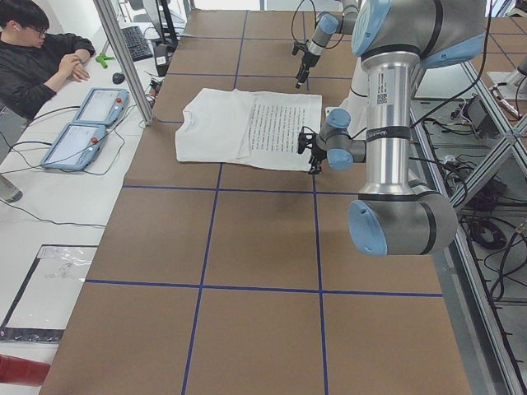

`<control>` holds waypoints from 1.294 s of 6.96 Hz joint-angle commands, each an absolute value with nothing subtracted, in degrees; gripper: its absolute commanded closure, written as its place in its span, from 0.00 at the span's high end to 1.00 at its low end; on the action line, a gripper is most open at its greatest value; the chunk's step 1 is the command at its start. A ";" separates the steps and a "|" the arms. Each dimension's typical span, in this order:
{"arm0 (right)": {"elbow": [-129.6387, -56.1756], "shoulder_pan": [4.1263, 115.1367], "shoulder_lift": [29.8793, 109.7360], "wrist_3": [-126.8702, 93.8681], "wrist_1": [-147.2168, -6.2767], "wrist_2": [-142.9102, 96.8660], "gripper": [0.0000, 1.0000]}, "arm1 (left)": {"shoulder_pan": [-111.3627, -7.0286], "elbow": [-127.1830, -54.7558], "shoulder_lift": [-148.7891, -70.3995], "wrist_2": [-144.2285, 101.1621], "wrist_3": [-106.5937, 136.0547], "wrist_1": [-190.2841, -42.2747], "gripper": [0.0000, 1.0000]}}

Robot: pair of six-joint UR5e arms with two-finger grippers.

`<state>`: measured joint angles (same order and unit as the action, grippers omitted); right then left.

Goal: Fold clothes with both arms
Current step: 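Move both grippers to the shirt hem corners nearest the robot, then grasp the hem corners with both grippers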

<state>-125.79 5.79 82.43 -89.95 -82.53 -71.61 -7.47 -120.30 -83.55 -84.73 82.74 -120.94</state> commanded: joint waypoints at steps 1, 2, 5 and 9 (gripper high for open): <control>-125.77 5.63 82.35 -89.91 -82.53 -71.54 1.00 | -7.12 -119.88 -83.76 -84.73 82.79 -120.85 0.46; -125.77 5.63 82.35 -90.00 -82.53 -71.54 1.00 | -6.08 -119.88 -83.85 -84.73 82.88 -120.76 0.46; -125.68 5.45 82.35 -90.00 -82.53 -71.54 1.00 | -4.84 -119.71 -85.08 -84.81 82.88 -120.59 0.46; -125.68 5.54 82.35 -89.91 -82.53 -71.46 1.00 | -4.57 -117.51 -87.10 -84.81 82.88 -120.59 0.41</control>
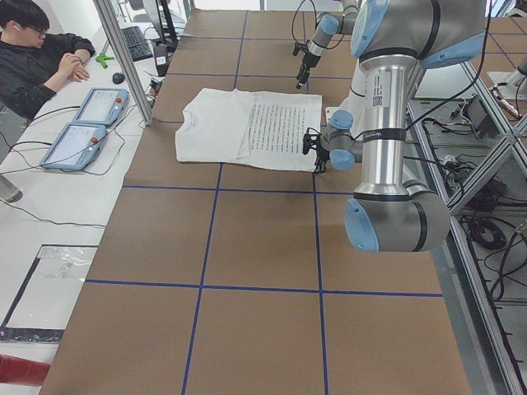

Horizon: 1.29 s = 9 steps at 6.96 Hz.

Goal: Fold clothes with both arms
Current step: 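Grasp the hem corners with both grippers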

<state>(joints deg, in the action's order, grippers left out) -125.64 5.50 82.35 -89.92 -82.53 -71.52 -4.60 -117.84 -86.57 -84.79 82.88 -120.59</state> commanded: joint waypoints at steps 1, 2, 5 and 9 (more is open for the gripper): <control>-125.60 5.45 82.35 -89.91 -82.53 -71.54 1.00 | -4.66 -117.60 -87.10 -84.73 82.88 -120.59 0.18; -125.60 5.45 82.35 -89.91 -82.53 -71.46 1.00 | -4.75 -117.68 -87.01 -84.73 82.88 -120.59 0.00; -125.42 3.44 82.27 -90.96 -82.53 -69.71 1.00 | -5.01 -118.47 -87.18 -84.46 82.88 -120.59 0.00; -121.13 -7.11 85.68 -100.02 -82.62 -59.69 0.83 | -5.27 -121.90 -87.62 -84.64 82.88 -120.50 0.00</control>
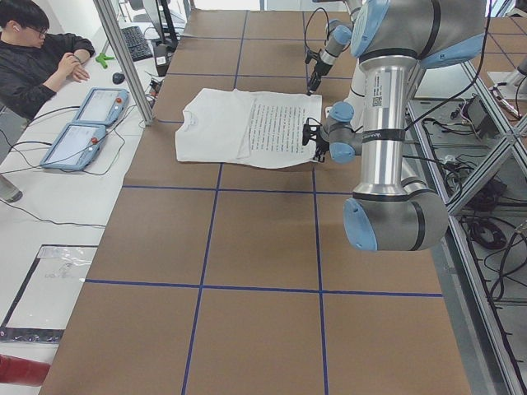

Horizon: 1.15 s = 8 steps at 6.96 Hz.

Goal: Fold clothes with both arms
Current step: 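Grasp the hem corners with both grippers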

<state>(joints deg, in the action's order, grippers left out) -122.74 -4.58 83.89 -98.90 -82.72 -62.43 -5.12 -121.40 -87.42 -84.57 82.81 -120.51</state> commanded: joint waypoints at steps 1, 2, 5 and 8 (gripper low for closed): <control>-119.63 -7.21 85.78 -100.28 -82.27 -59.50 0.83 | -5.19 -121.90 -87.80 -84.64 82.79 -120.50 0.00; -119.71 -8.16 85.78 -101.50 -82.27 -58.81 0.82 | -5.19 -121.99 -87.80 -84.64 82.79 -120.50 0.00; -119.71 -9.14 85.78 -101.95 -82.27 -57.66 0.70 | -5.27 -122.08 -87.71 -84.64 82.79 -120.50 0.00; -119.71 -10.28 85.78 -103.35 -82.27 -57.48 0.68 | -5.27 -122.08 -87.63 -84.64 82.79 -120.50 0.00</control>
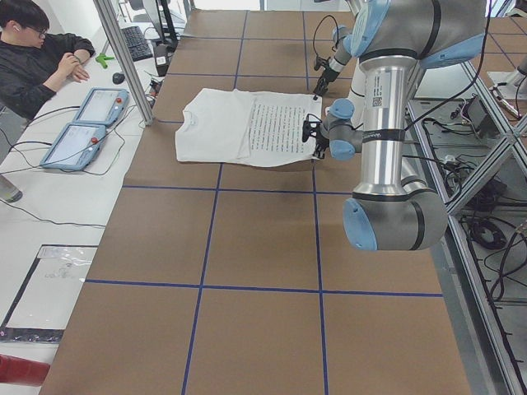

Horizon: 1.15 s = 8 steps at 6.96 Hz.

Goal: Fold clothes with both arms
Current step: 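Grasp the hem corners with both grippers, then lift the hem with both grippers and fold it toward the collar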

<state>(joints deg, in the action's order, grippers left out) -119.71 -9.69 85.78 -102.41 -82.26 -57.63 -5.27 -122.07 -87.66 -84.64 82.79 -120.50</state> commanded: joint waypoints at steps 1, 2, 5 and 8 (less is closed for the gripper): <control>-119.71 -10.63 85.78 -103.45 -82.27 -56.70 0.68 | -5.36 -122.17 -87.54 -84.64 82.79 -120.50 0.00; -119.71 -10.72 85.78 -103.45 -82.27 -56.60 0.68 | -5.36 -122.25 -87.63 -84.64 82.79 -120.50 0.00; -119.88 -10.72 85.78 -103.54 -82.27 -56.60 0.03 | -5.36 -122.26 -87.71 -84.64 82.88 -120.50 0.00; -126.28 -9.50 86.22 -102.92 -83.05 -57.56 0.00 | -5.62 -124.08 -87.63 -84.81 82.62 -120.32 0.00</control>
